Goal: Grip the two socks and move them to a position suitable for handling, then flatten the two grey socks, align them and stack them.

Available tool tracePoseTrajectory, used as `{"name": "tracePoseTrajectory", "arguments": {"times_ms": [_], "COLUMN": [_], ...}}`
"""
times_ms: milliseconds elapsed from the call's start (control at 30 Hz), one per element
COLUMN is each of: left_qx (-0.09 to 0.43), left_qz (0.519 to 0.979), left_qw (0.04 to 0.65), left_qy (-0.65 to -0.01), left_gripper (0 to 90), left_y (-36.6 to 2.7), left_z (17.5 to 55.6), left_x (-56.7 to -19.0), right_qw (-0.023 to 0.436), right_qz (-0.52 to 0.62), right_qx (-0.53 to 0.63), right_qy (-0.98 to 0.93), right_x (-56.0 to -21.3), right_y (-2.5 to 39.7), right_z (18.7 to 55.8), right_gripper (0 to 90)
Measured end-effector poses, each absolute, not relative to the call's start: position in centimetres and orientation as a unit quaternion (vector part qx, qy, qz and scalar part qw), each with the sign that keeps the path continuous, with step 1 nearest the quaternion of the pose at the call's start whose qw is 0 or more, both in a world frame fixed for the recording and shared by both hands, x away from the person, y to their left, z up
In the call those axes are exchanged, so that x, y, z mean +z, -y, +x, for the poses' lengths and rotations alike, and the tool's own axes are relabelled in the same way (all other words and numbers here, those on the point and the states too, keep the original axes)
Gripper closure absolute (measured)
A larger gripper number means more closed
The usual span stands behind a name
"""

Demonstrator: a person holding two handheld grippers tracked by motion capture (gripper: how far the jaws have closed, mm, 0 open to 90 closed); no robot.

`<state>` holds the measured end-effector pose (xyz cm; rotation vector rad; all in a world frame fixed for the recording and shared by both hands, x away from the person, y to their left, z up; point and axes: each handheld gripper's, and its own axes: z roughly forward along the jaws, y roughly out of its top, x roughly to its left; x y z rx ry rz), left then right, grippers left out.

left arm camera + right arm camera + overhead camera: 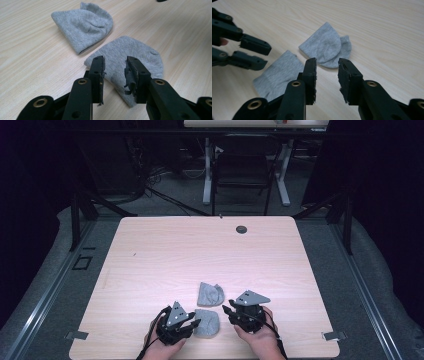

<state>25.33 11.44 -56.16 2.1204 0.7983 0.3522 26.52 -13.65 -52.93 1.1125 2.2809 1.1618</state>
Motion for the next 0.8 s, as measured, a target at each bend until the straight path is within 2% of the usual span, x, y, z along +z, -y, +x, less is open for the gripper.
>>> {"name": "tracePoseTrajectory", "arguments": {"times_ms": [333,800], "left_qx": [0.143,0.133], "left_qz": [0.846,0.851], "left_qw": [0.409,0.408], "left_qy": [-0.312,-0.305], "left_gripper": [66.0,65.6], "left_y": [-10.8,-8.8], "left_z": [25.2,25.1], "left_x": [-56.2,-56.1], "right_qw": [0.196,0.187], "right_qz": [0.378,0.385], "right_qx": [0.400,0.405], "right_qy": [-0.812,-0.808], "right_x": [-54.0,-54.6], "right_y": [14.9,15.3], "right_z": [25.6,26.0], "right_gripper": [65.5,65.5]}}
